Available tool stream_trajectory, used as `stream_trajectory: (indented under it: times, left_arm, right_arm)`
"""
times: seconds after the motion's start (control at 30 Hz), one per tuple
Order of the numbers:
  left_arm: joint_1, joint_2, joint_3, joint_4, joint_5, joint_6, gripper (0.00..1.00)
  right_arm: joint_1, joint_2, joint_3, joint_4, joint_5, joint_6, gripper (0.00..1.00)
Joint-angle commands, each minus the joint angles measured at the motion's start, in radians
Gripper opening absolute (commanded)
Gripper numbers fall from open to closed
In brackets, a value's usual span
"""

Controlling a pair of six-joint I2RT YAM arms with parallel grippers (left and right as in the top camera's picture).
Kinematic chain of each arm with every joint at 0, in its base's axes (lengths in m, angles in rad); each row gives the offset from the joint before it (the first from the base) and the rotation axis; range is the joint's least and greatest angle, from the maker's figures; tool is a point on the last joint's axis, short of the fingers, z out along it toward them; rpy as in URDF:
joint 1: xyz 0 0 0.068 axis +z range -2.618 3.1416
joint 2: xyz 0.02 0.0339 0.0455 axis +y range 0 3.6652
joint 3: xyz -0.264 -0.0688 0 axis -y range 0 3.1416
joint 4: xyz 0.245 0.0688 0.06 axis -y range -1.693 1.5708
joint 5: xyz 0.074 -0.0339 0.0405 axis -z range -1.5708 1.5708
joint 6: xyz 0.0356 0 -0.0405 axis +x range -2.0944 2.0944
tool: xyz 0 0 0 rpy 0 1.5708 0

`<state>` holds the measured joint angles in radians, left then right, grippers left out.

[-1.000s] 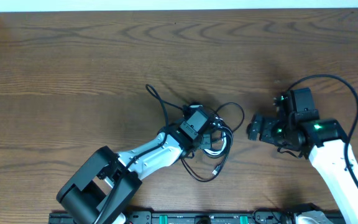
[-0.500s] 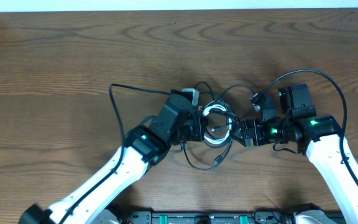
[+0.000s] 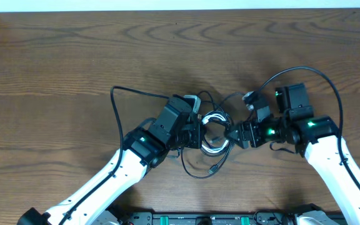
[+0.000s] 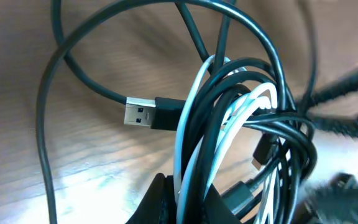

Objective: Untangle cables
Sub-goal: 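Grasp the cable loops with both grippers at the bundle center, then hold the loops with both grippers and pull them apart sideways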

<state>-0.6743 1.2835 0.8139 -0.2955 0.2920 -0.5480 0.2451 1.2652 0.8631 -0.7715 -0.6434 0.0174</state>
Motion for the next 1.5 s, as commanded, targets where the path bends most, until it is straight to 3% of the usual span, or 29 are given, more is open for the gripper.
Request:
stream_trajectory:
  times: [0.0, 0.13, 0.27, 0.73, 0.83, 0.97, 1.1, 1.2, 1.3, 1.4, 1.47]
  left_arm:
    - [0.006, 0.003, 0.009, -0.003, -0.125, 0.008, 0.08]
    - [0.006, 0.003, 0.009, -0.015, -0.229, 0.009, 0.08]
    - [0.004, 0.003, 0.009, -0.018, -0.21, 0.018, 0.08]
    - [0.002, 0.003, 0.009, -0.032, -0.01, 0.055, 0.08]
    - [0.002, 0.003, 0.009, -0.032, -0.008, 0.054, 0.08]
    - [0.002, 0.003, 0.009, -0.016, -0.007, 0.027, 0.08]
    - [0.002, 0.003, 0.009, -0.008, -0.003, 0.012, 0.07]
    - [0.002, 0.003, 0.009, -0.007, 0.015, 0.012, 0.08]
    - [0.001, 0.003, 0.009, -0.008, 0.013, 0.013, 0.08]
    - [0.001, 0.003, 0.009, -0.021, -0.055, 0.012, 0.08]
    - [0.003, 0.003, 0.009, -0.045, -0.177, -0.008, 0.08]
  right_arm:
    - [0.008, 0.003, 0.008, -0.05, 0.031, -0.015, 0.8]
    - [0.008, 0.002, 0.008, -0.107, -0.028, -0.015, 0.87]
    - [0.008, -0.001, 0.008, -0.075, -0.136, -0.015, 0.87]
    - [0.012, -0.001, 0.008, 0.108, 0.042, -0.011, 0.67]
    - [0.025, -0.001, 0.008, 0.113, 0.042, 0.005, 0.6]
    - [0.082, 0.011, 0.008, 0.12, 0.076, 0.006, 0.59]
    - [0.148, 0.037, 0.008, 0.117, 0.272, 0.093, 0.5]
    - [0.193, 0.06, 0.008, 0.131, 0.278, 0.094, 0.41]
    - [0.22, 0.068, 0.008, 0.143, 0.278, 0.096, 0.01]
    - [0.218, 0.064, 0.008, 0.143, 0.278, 0.142, 0.01]
    - [0.212, 0.053, 0.008, 0.138, 0.263, 0.165, 0.01]
